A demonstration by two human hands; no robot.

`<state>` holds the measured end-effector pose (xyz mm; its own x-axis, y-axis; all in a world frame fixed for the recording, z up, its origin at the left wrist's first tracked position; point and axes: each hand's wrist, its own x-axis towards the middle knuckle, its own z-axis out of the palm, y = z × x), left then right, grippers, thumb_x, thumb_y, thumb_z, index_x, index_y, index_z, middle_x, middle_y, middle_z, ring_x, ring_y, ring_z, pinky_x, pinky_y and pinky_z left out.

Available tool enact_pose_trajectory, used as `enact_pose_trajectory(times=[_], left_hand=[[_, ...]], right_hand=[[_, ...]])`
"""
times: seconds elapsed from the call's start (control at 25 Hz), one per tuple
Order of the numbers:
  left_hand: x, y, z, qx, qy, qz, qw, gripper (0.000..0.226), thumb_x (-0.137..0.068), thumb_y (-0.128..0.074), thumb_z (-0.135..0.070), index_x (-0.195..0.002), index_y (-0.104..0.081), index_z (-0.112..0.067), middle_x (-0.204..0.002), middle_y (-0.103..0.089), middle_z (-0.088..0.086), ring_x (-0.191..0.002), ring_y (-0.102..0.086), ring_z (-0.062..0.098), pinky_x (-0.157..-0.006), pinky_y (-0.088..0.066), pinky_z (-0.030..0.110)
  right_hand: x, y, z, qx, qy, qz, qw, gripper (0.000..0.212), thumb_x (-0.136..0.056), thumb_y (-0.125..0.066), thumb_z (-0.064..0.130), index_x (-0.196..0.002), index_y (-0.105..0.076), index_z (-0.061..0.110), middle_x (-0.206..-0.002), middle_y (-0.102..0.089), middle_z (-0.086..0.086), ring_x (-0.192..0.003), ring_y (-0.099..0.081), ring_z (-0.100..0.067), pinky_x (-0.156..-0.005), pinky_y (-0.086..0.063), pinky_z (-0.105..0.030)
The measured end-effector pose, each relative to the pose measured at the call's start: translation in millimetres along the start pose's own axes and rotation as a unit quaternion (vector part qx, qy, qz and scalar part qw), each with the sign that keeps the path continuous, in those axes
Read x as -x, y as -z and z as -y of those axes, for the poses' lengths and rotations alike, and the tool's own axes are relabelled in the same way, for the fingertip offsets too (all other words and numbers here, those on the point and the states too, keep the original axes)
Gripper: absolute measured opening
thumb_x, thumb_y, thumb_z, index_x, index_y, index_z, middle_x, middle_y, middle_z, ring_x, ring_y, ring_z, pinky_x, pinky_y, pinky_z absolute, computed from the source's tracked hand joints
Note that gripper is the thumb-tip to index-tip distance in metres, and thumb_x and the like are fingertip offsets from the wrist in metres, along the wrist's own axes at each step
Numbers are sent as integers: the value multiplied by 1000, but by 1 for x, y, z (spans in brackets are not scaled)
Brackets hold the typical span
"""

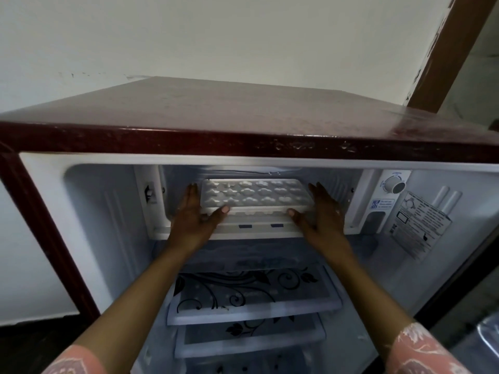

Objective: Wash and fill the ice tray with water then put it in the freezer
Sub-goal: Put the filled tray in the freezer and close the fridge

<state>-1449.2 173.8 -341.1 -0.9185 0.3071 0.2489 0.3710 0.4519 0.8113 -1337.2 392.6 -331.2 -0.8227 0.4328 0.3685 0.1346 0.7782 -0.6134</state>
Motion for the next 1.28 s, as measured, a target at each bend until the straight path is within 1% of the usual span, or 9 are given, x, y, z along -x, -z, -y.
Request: enact_pose_trajectory(times=[0.08,0.16,0.28,0.44,0.56,0.64,0.88,1.04,1.28], left_hand=[[24,-6,-2,-128,-59,-27,990,87,-89,-41,-61,-148,10,-21,-157,13,-1,-144,11,14,-115,3,28],[54,-10,-1,-202,-108,-36,973,79,-87,-18,-68,-142,22,-27,-152,28,-5,-139,27,10,-111,21,26],[88,-13,-2,-247,-113,-33,962,80,-78,0,-65,-143,22,-23,-150,31,-5,-138,30,10,-104,32,23],[125,-6,-10,-276,-117,-40,953,78,-80,0,-63,-142,18,-19,-151,24,-3,-139,24,11,-108,28,29],[155,1,-16,-297,-115,-33,947,80,-83,0,-65,-144,11,-15,-153,16,-1,-140,18,11,-109,25,29],[176,5,-20,-299,-106,-38,948,78,-86,-1,-64,-144,7,-13,-154,10,1,-141,13,13,-108,26,27],[230,20,-36,-297,-100,-41,949,85,-82,14,-68,-143,2,-10,-152,7,1,-141,9,16,-106,30,24],[263,29,-50,-296,-97,-44,949,78,-86,-4,-63,-144,-1,-10,-155,2,3,-142,8,17,-109,25,27],[319,43,-65,-274,-88,-13,957,84,-80,2,-61,-147,0,-11,-155,10,2,-139,17,14,-109,22,31]], right_hand=[[21,-6,4,104,57,-1,993,81,-84,-29,66,-148,-16,19,-158,-8,-3,-143,-11,-22,-110,-3,-27],[39,-10,9,160,99,-4,982,77,-84,-16,62,-148,-18,18,-158,-8,-3,-144,-9,-22,-111,1,-27],[66,-11,21,208,108,6,972,74,-86,-8,55,-148,-20,16,-158,-3,-1,-146,-2,-21,-110,13,-27],[104,-4,35,226,95,10,969,72,-88,-11,55,-146,-28,15,-157,-14,-3,-145,-11,-24,-112,11,-31],[130,4,48,246,83,19,966,68,-93,-15,54,-139,-41,12,-151,-32,-7,-140,-29,-28,-112,-1,-36],[149,9,57,261,75,20,962,72,-95,-8,56,-137,-45,11,-147,-40,-7,-136,-36,-29,-111,-7,-39],[212,29,76,244,65,50,966,92,-79,20,66,-148,-20,20,-157,-11,-1,-146,-7,-22,-110,17,-32],[245,44,91,246,38,49,967,98,-73,26,68,-149,-16,22,-158,-7,1,-146,-3,-20,-108,21,-29],[301,68,113,258,6,50,965,102,-67,30,69,-149,-11,24,-158,-4,3,-146,1,-18,-108,21,-31]])
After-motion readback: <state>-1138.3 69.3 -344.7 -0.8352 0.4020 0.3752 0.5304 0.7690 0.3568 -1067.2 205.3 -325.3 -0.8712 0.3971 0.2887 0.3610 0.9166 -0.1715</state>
